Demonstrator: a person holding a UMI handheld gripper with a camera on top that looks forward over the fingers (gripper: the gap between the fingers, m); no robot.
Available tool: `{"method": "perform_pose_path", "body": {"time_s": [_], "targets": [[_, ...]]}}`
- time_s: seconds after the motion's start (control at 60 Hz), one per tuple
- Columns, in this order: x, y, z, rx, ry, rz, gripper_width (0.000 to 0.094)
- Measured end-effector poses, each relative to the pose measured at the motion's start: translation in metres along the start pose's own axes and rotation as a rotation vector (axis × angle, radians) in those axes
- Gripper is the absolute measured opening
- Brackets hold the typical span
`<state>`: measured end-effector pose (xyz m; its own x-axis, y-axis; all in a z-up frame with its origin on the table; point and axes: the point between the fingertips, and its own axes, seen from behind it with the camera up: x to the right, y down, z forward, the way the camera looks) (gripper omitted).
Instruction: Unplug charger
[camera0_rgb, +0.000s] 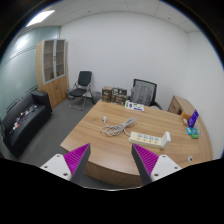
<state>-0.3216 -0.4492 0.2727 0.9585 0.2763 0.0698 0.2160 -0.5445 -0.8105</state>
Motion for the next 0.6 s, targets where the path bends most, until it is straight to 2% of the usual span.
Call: {"method": "perform_pose_path", "body": {"time_s": [0.15,0.4,0.483,0.6], "targets": [[0.011,0.032,0.008,-0.056,-0.001,0.036,0.086],[0.096,0.146,0.045,-0.232,0.076,0.117,0.0863],[0.141,0.168,0.064,-0.246,0.134,0.162,0.0862],[0.214,0.172,0.106,-0.195,0.23,0.18,0.0867]]}}
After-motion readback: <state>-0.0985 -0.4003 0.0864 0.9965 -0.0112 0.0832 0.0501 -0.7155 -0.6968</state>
